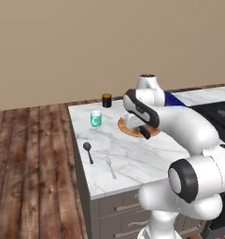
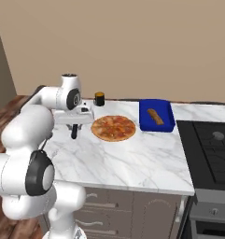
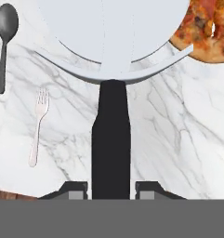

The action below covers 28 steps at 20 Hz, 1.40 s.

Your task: Take the pizza cutter from the drawer on the left and place it on the dining counter for cutting.

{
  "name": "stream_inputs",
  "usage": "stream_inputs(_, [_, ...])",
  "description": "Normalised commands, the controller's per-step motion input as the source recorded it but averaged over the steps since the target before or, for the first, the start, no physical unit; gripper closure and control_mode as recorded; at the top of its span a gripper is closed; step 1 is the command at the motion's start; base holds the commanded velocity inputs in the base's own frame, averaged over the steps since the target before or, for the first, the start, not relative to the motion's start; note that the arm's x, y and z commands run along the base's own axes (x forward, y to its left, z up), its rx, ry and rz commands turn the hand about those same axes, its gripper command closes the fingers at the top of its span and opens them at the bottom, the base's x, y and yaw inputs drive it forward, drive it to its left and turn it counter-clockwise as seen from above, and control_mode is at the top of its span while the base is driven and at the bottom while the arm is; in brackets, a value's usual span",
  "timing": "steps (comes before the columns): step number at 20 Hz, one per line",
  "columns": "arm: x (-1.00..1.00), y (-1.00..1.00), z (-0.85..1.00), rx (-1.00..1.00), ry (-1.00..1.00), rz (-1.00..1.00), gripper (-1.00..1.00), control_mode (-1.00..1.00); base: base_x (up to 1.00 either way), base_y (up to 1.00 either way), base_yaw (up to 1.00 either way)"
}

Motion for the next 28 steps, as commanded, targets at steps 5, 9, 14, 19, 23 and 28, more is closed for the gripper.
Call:
stream_inputs(5, [0.65,0.09,-0.22,0.00,0.01,0.00,1.00,-1.00,0.00,0.00,0.00])
stream_inputs(9, [0.52,0.09,-0.43,0.00,0.00,0.00,1.00,-1.00,0.00,0.00,0.00])
stream_inputs(14, [0.37,0.12,-0.47,0.00,0.00,0.00,1.00,-1.00,0.00,0.00,0.00])
stream_inputs(19, [0.27,0.14,-0.52,0.00,0.00,0.00,1.00,-1.00,0.00,0.00,0.00])
stream_inputs(23, [0.26,0.14,-0.43,0.00,0.00,0.00,1.00,-1.00,0.00,0.00,0.00])
stream_inputs(28, [0.26,0.10,-0.22,0.00,0.00,0.00,1.00,-1.00,0.00,0.00,0.00])
